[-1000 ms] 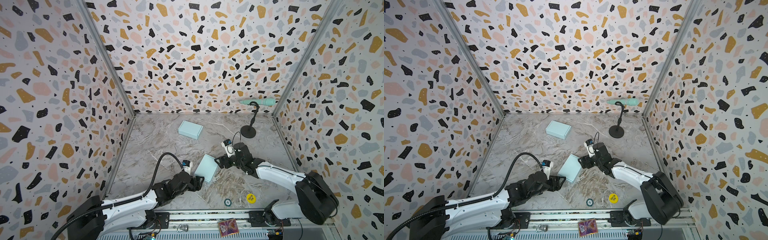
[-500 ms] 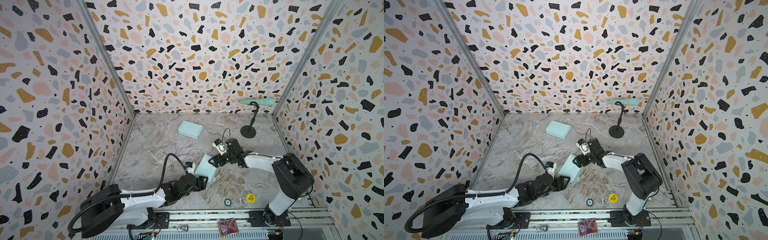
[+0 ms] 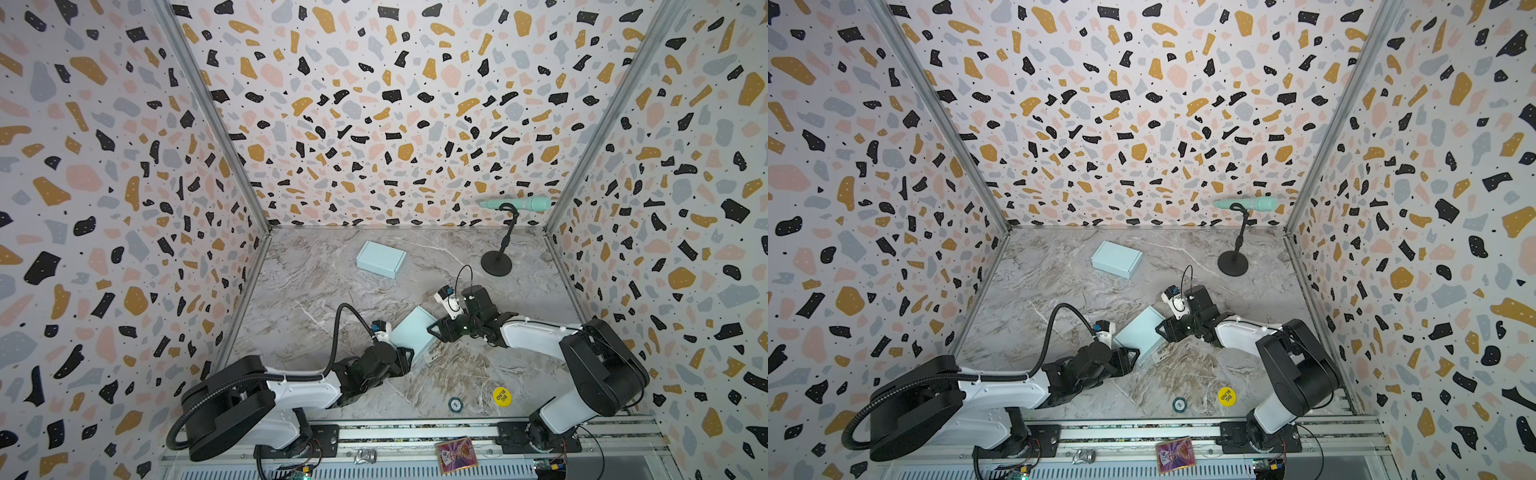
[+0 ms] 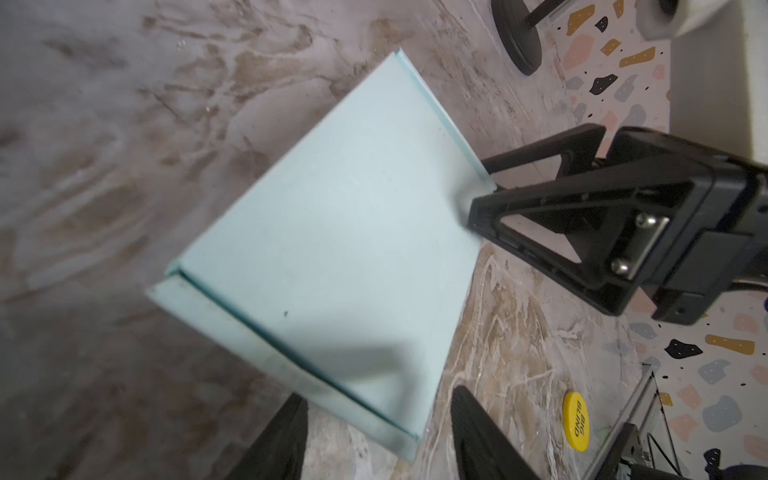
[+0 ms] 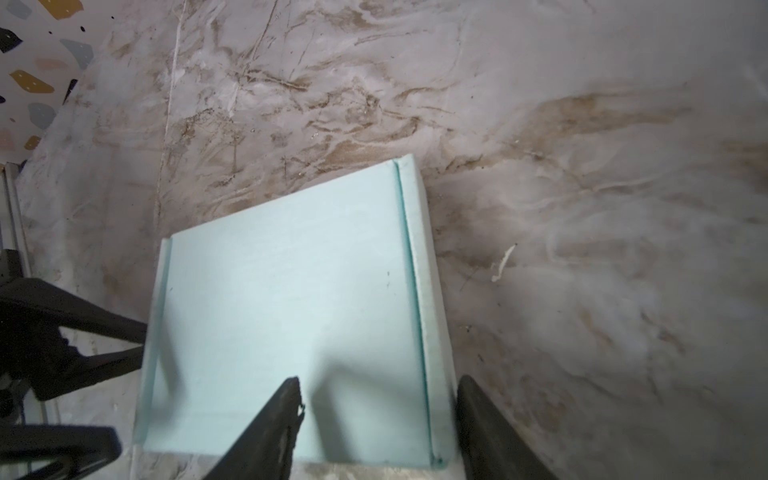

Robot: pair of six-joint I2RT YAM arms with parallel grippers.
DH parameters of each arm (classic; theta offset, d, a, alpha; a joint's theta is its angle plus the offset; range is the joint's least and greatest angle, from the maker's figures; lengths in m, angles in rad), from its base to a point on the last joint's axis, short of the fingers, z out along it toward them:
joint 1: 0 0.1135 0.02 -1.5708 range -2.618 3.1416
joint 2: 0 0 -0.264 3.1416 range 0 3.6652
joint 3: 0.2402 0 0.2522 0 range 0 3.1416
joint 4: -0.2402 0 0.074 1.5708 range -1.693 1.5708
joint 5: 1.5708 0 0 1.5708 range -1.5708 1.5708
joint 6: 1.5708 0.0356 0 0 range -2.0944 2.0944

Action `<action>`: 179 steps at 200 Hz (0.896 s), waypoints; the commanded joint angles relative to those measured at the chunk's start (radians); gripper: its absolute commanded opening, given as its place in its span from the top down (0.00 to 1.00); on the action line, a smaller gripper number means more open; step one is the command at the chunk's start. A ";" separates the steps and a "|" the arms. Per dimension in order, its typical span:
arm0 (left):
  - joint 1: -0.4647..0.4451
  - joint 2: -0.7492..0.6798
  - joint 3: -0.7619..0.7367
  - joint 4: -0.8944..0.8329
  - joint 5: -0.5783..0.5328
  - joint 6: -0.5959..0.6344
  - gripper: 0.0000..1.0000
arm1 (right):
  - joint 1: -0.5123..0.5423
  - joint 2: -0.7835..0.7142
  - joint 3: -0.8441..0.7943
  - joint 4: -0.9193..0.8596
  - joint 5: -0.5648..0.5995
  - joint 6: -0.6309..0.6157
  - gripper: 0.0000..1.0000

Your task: Fold the paper box

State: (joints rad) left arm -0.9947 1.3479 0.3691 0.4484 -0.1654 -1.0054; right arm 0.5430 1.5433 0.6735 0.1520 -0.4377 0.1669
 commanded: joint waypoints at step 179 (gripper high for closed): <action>0.327 0.786 0.998 -0.141 0.282 0.399 0.52 | -0.226 0.350 0.420 0.092 0.002 0.072 0.45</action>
State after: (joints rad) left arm -0.6556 2.0827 1.2602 0.2657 0.0051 -0.6521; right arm 0.2878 1.8599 1.0328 0.2195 -0.3382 0.2245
